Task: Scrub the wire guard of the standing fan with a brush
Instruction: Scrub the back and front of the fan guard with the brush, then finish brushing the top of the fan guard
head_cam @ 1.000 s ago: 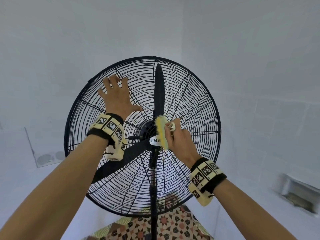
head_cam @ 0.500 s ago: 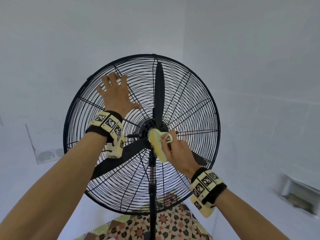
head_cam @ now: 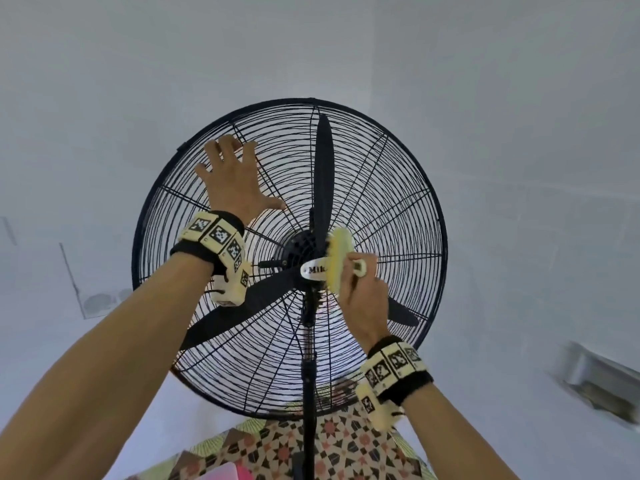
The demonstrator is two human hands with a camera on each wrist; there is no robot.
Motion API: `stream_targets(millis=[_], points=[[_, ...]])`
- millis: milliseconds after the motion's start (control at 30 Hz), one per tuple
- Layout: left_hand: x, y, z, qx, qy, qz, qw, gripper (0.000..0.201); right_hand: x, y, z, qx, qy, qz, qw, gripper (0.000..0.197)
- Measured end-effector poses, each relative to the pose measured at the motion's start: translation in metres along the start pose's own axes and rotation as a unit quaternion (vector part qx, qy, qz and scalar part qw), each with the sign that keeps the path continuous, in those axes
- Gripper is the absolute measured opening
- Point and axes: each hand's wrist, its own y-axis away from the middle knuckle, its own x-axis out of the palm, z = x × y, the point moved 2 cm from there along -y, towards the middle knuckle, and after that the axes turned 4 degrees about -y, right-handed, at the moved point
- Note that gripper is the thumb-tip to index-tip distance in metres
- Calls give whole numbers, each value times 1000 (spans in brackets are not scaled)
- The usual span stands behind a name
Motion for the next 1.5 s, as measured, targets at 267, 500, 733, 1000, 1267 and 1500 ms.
stream_targets(millis=[267, 500, 733, 1000, 1267, 1500], points=[[-4, 8, -2, 7, 10, 1, 1000, 121, 28, 19, 14, -88, 47, 98, 990, 36], [24, 78, 27, 16, 77, -25, 997, 94, 6, 4, 6, 1, 30, -53, 998, 28], [63, 177, 28, -19, 131, 9, 991, 77, 27, 40, 27, -28, -40, 73, 996, 10], [82, 316, 65, -182, 444, 233, 846, 61, 53, 164, 58, 158, -215, 41, 963, 13], [126, 476, 169, -303, 523, 325, 728, 35, 92, 303, 59, 340, -176, 325, 865, 12], [163, 565, 199, -356, 487, 421, 677, 39, 121, 388, 10, 489, -84, 489, 718, 32]])
